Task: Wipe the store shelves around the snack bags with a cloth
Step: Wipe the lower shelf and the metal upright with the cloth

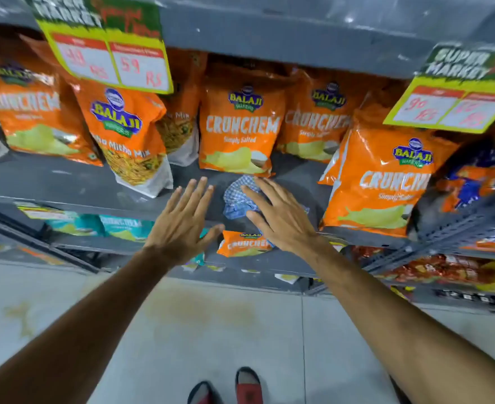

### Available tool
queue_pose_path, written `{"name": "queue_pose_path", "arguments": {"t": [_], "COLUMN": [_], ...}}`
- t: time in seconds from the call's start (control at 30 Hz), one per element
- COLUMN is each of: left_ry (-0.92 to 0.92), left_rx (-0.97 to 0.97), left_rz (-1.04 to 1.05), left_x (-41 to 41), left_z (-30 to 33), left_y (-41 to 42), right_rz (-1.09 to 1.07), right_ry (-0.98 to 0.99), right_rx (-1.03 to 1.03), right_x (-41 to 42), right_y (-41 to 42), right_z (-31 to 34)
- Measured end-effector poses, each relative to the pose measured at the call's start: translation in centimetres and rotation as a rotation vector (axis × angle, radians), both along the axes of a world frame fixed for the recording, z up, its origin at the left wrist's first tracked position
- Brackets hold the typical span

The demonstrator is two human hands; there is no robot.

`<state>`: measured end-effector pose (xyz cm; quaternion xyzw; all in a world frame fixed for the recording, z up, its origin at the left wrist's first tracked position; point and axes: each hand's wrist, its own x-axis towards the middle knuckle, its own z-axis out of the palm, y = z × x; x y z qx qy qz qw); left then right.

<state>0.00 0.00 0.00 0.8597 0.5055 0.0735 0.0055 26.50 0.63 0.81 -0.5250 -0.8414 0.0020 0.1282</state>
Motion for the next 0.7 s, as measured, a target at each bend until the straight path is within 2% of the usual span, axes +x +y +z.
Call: {"name": "queue_pose_path", "arguments": {"t": [0.13,0.27,0.4,0.57,0.7], "left_ry": [0.032,0.042,0.044,-0.014,-0.031], "left_rx": [-0.019,-0.035,-0.075,-0.074,0.04], "left_rz": [0.013,0.017,0.057,0.111,0.153], "left_x": [0.4,1.1,1.4,0.4,-2.2], "left_z": [-1.7,-3.0,-2.7,2.0,9.2], "left_y": [1.4,1.9,1.8,-0.8,-4.4], "right_rz": [0.057,0.053,0.058,-0.036,0.038], "right_ry": [-0.004,-0.037,0.074,0.167,0.334], "right_rx": [-0.05,-0.014,-0.009,-0.08,-0.034], "right_x": [-0.5,-0.6,-1.3,-2.2,-4.6], "right_y": [1.4,1.7,1.9,0.5,-1.8], "right_z": [-1.2,-2.3,-2.9,0.7,7.6]}}
